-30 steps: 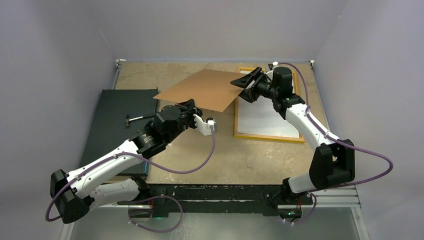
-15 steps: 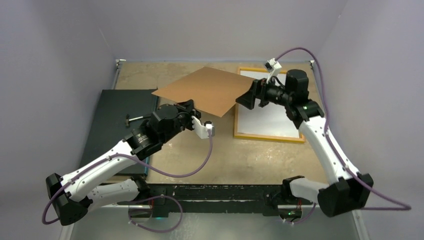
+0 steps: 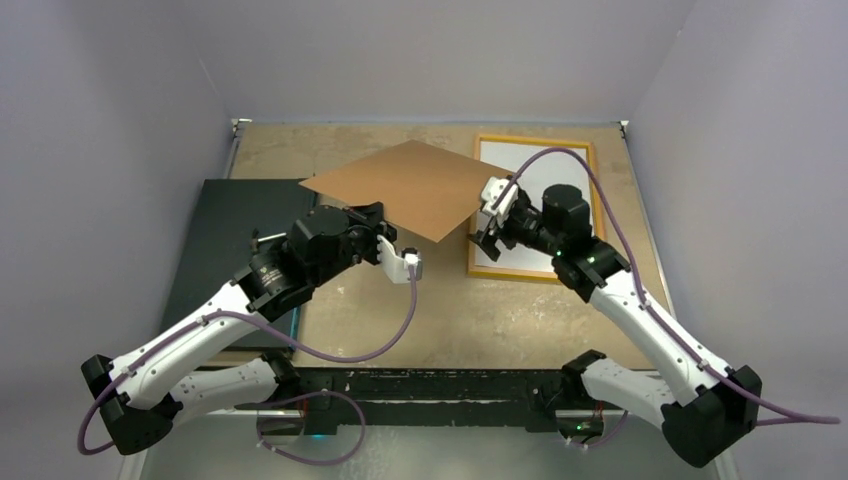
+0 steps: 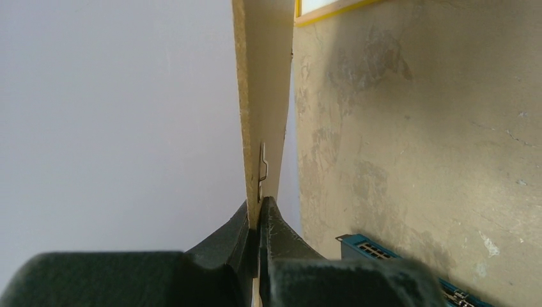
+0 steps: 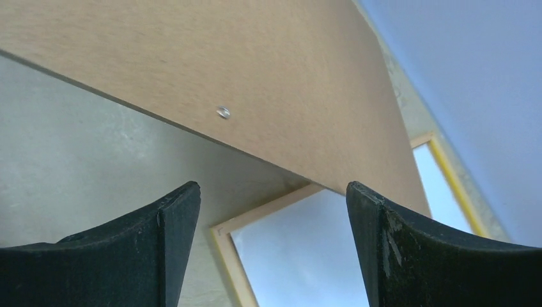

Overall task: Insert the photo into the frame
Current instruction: Turn over the photo frame item at the center of the board.

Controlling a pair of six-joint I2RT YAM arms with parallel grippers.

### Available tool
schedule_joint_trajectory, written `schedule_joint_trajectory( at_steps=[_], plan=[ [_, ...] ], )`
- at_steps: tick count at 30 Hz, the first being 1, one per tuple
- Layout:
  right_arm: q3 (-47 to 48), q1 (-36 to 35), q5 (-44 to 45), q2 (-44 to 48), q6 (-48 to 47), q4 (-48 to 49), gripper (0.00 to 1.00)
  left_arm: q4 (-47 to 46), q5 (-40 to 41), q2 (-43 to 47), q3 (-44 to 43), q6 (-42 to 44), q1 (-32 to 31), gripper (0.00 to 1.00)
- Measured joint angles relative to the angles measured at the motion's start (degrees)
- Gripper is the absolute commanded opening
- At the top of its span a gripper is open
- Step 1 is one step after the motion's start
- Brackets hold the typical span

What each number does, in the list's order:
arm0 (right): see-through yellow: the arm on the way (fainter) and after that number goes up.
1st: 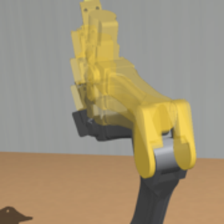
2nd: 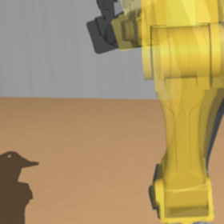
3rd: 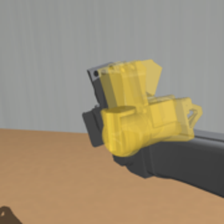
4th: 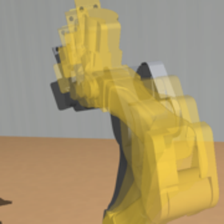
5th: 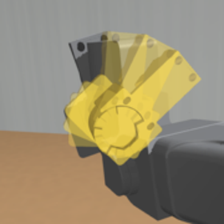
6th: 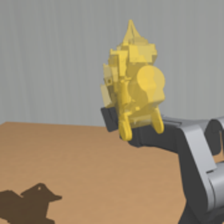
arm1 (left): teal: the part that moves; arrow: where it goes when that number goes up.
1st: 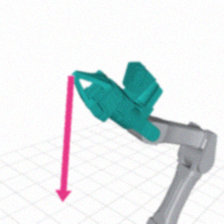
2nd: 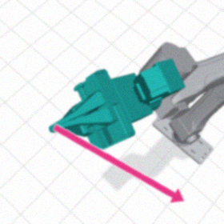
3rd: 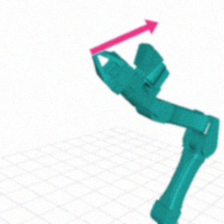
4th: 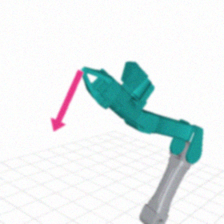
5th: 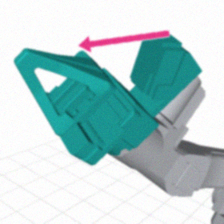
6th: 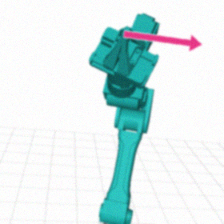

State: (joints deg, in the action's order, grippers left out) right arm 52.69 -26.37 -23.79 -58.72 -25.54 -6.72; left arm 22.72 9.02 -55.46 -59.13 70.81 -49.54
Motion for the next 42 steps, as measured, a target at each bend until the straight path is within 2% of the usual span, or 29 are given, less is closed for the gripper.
schedule_joint_trajectory(
  at_steps=[5,9,10,13,14,15,16,18,21,22,27,31,35,42],
  plan=[
    [-3.76,-5.84,7.26,1.53,-6.40,5.81,0.74,1.40,-0.72,0.02,-0.02,0.90,0.00,0.00],
    [-4.81,-9.35,12.13,1.33,-10.97,10.73,0.56,2.25,-1.53,0.20,-0.02,1.90,0.00,0.00],
    [-4.94,-10.08,12.96,1.16,-11.76,11.43,0.50,2.23,-1.70,0.33,-0.02,2.21,0.00,0.00],
    [-5.25,-11.96,14.88,0.09,-14.53,13.09,0.17,2.12,-2.03,0.92,-0.02,2.54,0.00,0.00],
    [-5.29,-12.48,15.37,-0.26,-15.30,13.22,0.09,1.95,-2.03,1.07,-0.02,2.54,0.00,0.00],
    [-5.40,-12.87,15.82,-0.55,-16.70,13.66,0.02,1.64,-1.90,1.22,-0.02,2.56,0.02,0.00],
    [-5.40,-13.05,16.20,-0.66,-17.97,14.05,0.00,0.79,-1.66,1.33,-0.02,2.45,0.09,0.06],
    [-5.57,-13.60,16.37,-0.66,-19.76,13.94,0.00,-0.57,-1.20,1.49,-0.04,1.92,0.26,0.39],
    [-6.10,-13.97,16.59,-0.63,-18.43,15.21,0.00,-6.69,-0.28,1.38,0.00,2.56,0.26,0.72],
    [-6.14,-13.92,16.59,-0.63,-16.22,15.37,0.00,-10.14,0.00,1.38,-0.02,2.38,0.24,0.80],
    [-5.88,-13.68,17.05,-0.94,-7.32,19.76,0.00,-24.30,3.06,-0.33,-2.43,-0.90,0.22,0.88],
    [-0.72,-13.38,20.13,-5.75,2.27,22.64,0.00,-30.99,5.84,-2.64,-7.52,-4.22,0.22,0.90],
    [7.65,-10.29,23.52,-12.24,13.03,23.12,0.00,-32.39,7.17,-2.45,-9.70,-7.43,0.22,0.92],
    [22.53,3.72,28.92,-19.54,34.99,16.06,0.00,-25.59,8.55,-5.27,-13.11,-17.64,1.73,0.95]
  ],
)
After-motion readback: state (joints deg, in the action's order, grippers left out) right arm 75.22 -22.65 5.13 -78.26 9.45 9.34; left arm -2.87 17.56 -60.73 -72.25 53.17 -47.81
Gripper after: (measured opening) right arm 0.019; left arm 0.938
